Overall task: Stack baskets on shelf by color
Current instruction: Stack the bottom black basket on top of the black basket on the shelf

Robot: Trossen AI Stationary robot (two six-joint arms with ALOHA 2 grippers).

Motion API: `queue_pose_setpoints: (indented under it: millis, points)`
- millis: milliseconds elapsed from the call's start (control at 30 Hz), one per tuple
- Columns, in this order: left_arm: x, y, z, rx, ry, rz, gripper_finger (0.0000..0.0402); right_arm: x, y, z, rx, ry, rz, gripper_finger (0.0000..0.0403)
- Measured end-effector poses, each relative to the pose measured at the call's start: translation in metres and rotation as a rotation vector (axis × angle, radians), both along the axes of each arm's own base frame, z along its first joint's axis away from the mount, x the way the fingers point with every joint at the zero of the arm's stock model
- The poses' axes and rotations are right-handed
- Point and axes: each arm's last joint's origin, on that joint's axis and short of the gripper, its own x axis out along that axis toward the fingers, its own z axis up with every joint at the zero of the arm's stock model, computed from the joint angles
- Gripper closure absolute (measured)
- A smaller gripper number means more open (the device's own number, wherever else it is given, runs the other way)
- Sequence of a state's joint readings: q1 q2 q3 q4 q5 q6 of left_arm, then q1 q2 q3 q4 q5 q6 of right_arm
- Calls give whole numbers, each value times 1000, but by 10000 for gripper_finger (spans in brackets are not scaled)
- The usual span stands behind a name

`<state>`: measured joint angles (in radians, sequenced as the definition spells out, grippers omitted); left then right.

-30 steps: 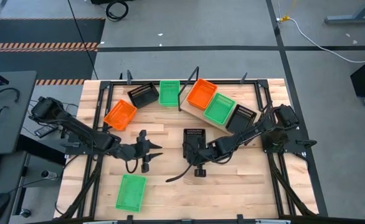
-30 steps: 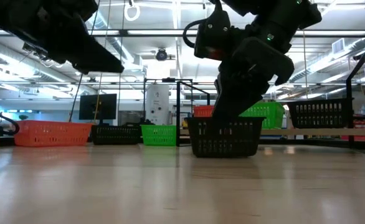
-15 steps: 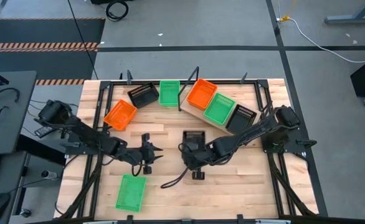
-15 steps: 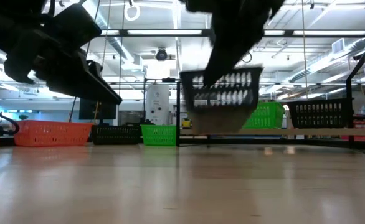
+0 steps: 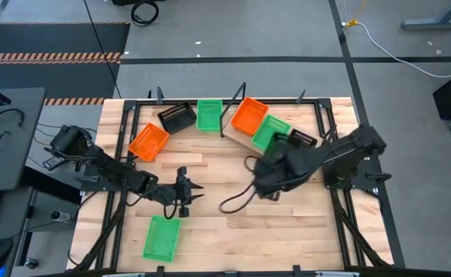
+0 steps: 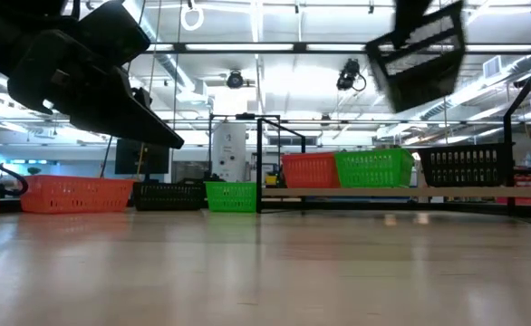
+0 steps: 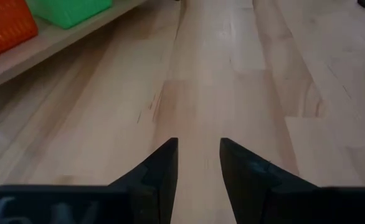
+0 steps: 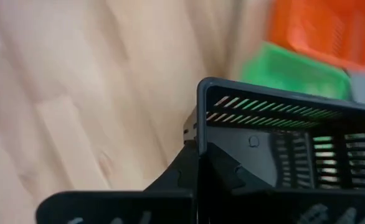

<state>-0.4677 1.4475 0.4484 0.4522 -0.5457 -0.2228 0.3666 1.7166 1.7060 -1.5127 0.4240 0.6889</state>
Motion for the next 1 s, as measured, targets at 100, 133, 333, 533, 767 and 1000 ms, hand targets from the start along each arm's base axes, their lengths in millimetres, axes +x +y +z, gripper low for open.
queue_pose_setpoints:
  millis: [100,133,333,533,767,1000]
  points:
    - [-1,-2,0,-2,-3,-7,276,-22,-3,6,-12,-47,-44,393]
    - [-1,-2,1,-4,-6,-8,276,-29,-5,8,-4,-77,-53,393]
    - [-1,-2,1,6,-6,-14,276,-72,-18,5,57,-227,-123,393]
    - [0,-2,1,18,-4,-19,276,-96,-31,-19,44,-271,-128,393]
    - [0,-2,1,19,-3,-18,276,-107,-42,-40,-21,-211,-121,393]
    - [0,-2,1,19,-3,-18,276,-108,-47,-56,-61,-173,-123,393]
